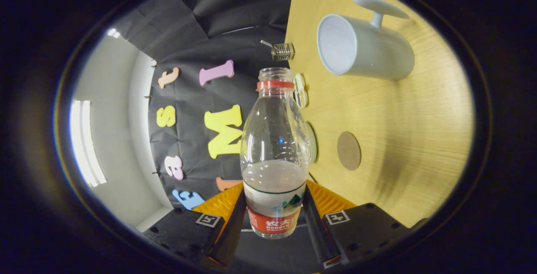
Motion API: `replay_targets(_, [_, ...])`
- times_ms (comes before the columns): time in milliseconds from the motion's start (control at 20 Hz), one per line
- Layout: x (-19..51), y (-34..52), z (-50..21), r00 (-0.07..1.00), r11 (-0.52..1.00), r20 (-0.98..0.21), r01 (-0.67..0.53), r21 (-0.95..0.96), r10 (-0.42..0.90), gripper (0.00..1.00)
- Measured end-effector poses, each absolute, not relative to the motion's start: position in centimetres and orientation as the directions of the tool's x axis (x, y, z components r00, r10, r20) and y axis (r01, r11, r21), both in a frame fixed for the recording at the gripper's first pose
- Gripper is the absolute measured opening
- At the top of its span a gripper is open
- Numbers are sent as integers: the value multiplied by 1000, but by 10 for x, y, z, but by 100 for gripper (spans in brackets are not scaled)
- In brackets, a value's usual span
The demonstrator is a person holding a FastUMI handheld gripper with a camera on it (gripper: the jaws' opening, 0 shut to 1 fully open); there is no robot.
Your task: Take the bottle from table, then pour the juice into the cup, finally place the bottle on the coaster
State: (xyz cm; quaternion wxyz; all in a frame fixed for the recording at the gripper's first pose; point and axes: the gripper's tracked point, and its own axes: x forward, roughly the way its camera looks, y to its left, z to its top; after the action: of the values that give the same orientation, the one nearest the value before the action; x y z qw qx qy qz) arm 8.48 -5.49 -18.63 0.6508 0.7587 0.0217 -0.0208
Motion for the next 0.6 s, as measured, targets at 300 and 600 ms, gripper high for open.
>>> replay_targets(300, [86,-62,-181,998,-196,-54,51,979,-9,76])
replay_targets(600, [91,-61,-176,999,-216,-43,39,976,-17,75])
